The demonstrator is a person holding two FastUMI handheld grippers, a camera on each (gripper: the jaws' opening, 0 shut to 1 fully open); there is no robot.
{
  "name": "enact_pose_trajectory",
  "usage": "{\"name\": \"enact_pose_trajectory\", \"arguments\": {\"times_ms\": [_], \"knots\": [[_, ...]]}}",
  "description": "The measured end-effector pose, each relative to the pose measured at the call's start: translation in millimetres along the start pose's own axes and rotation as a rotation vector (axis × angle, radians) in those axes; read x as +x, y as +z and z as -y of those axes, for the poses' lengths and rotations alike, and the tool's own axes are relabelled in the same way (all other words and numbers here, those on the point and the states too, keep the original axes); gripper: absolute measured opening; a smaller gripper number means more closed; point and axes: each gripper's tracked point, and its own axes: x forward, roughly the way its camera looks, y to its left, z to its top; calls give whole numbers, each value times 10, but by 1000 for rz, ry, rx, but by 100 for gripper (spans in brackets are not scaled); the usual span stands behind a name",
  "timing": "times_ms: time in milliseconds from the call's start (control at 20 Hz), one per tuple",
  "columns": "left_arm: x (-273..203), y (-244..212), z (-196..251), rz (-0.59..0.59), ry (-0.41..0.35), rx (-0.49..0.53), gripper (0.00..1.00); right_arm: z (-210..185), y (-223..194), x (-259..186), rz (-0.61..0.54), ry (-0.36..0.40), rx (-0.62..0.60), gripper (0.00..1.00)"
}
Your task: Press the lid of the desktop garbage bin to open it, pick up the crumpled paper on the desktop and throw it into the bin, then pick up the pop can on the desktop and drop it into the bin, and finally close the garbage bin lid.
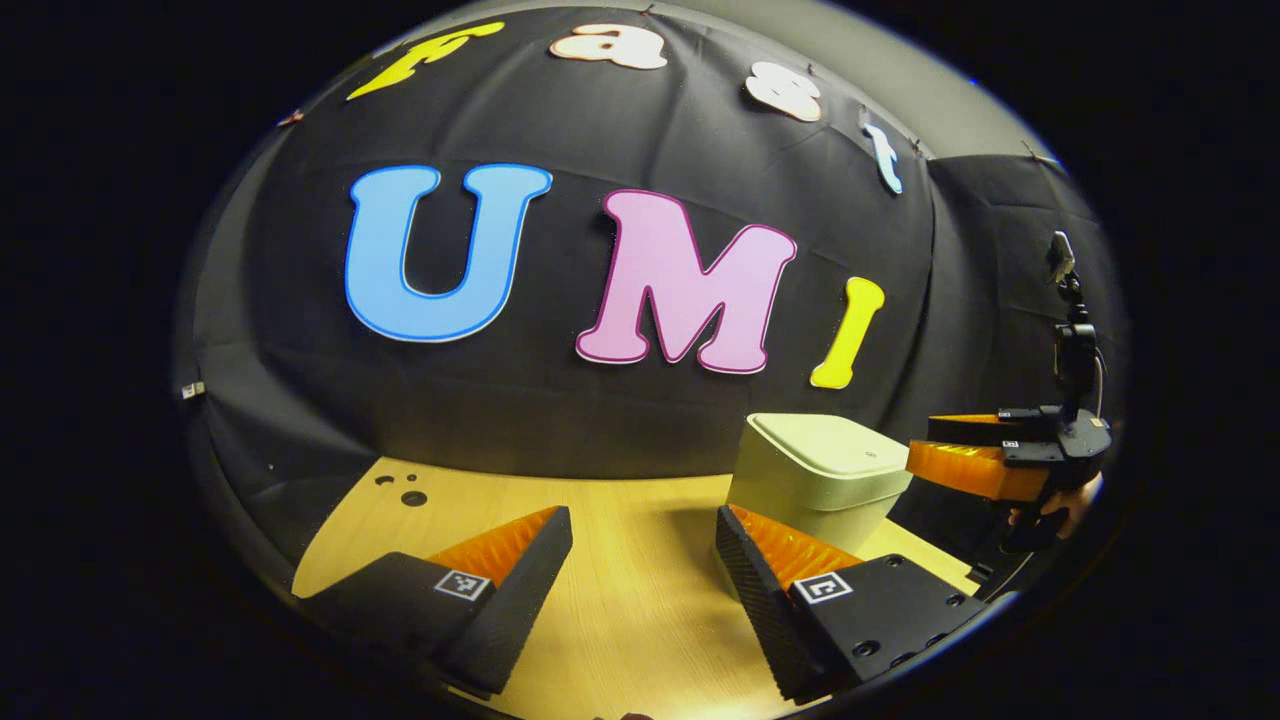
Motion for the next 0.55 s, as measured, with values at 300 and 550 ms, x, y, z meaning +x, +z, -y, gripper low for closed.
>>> {"name": "enact_pose_trajectory", "arguments": {"times_ms": [300,550], "knots": [[16,88,213,24,-2,30,94,125,-52,-58,17,13,30,98],[26,119,365,23,4,47,94,195,-95,-81,21,40,31,98]]}}
